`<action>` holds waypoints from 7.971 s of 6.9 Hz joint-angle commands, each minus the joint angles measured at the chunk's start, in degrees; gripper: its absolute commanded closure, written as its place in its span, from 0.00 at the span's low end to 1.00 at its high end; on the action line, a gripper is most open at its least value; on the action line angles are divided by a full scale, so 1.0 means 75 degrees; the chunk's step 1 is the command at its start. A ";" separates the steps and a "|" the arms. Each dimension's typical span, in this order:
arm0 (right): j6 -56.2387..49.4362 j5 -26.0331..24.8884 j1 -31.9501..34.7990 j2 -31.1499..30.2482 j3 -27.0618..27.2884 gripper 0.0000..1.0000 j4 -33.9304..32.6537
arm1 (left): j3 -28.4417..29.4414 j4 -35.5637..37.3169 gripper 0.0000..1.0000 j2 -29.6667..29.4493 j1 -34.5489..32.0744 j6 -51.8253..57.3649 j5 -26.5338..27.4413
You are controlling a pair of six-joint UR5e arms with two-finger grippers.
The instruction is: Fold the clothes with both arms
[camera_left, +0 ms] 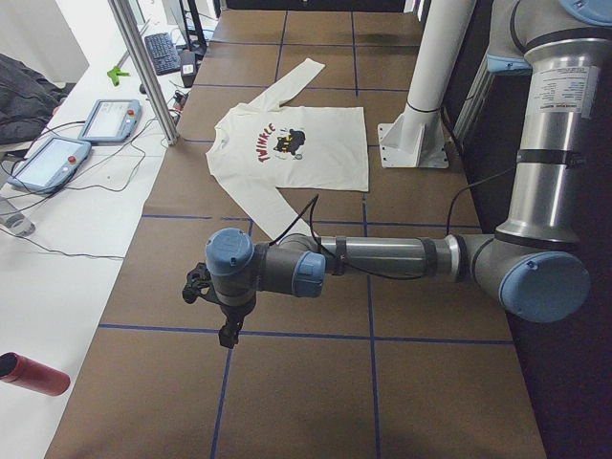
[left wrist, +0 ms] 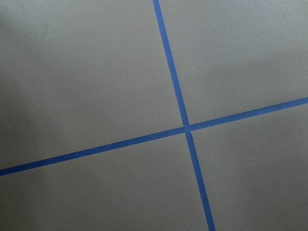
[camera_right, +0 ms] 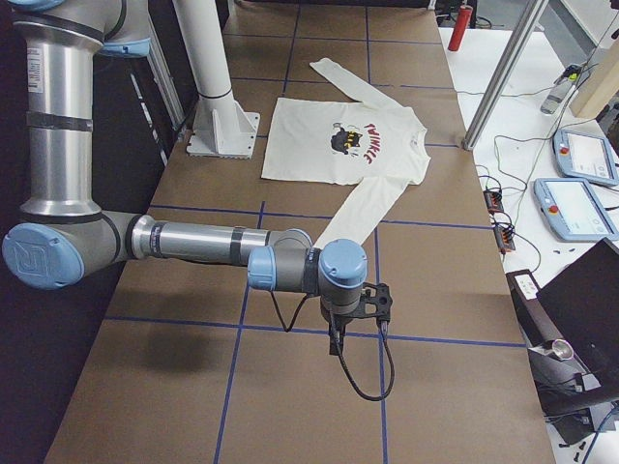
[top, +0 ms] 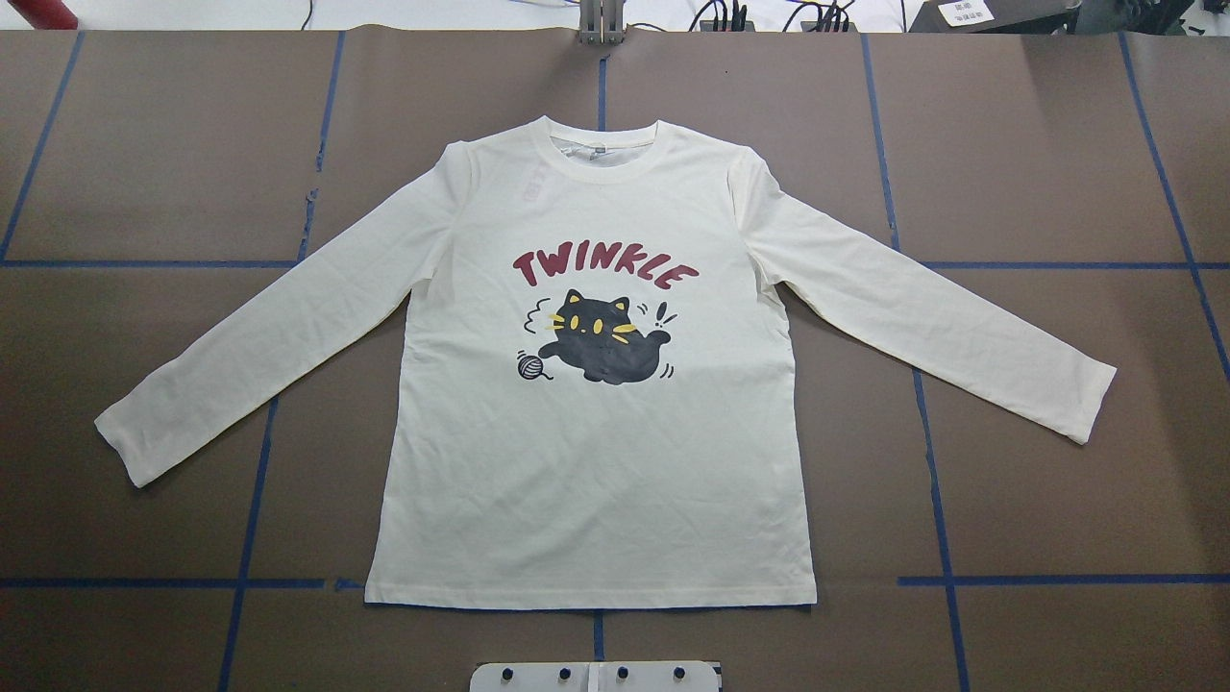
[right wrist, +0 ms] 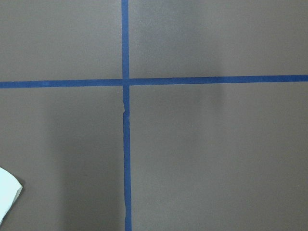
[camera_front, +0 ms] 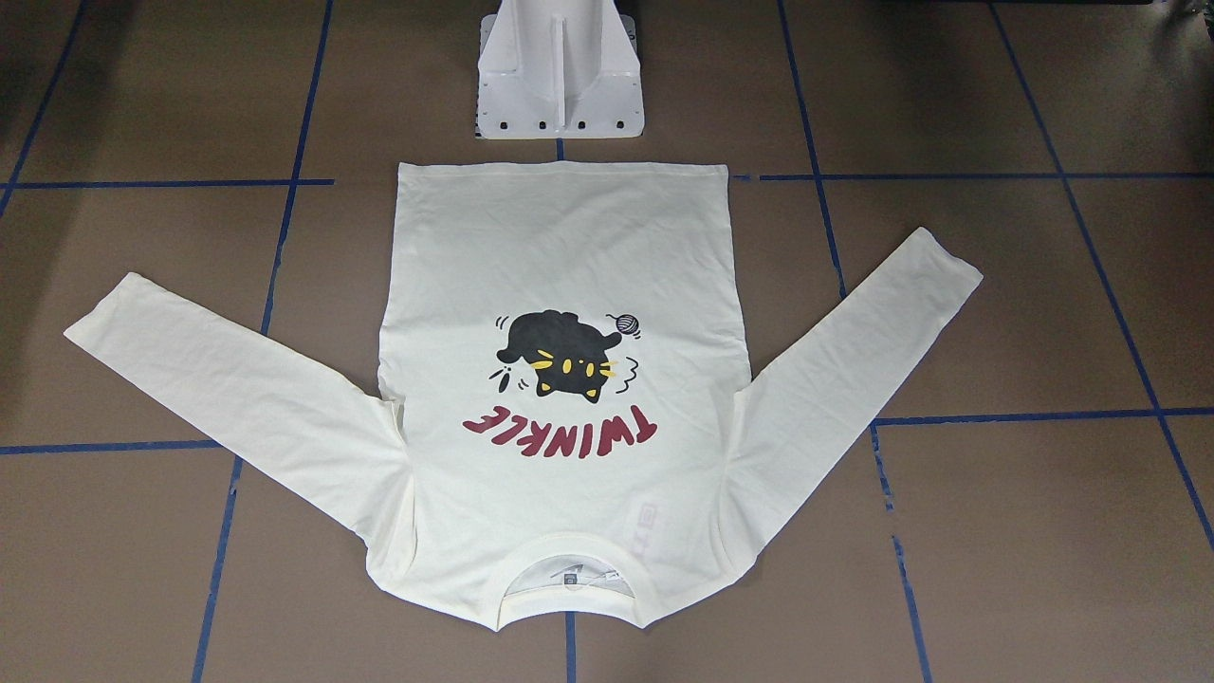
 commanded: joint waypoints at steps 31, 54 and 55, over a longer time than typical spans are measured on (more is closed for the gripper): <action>0.7071 -0.2074 -0.5039 -0.0876 -0.0750 0.50 0.7700 | 0.0001 -0.1701 0.00 -0.0234 0.0319 -0.0017 0.0152; 1.1179 -0.6394 -0.8482 1.0513 -0.4446 1.00 0.0602 | -0.0104 -0.1678 0.00 -0.0188 0.0249 -0.0017 0.0164; 1.1474 -0.6398 -0.8519 1.0793 -0.5022 1.00 0.0900 | -0.0104 -0.1678 0.00 -0.0187 0.0237 -0.0017 0.0164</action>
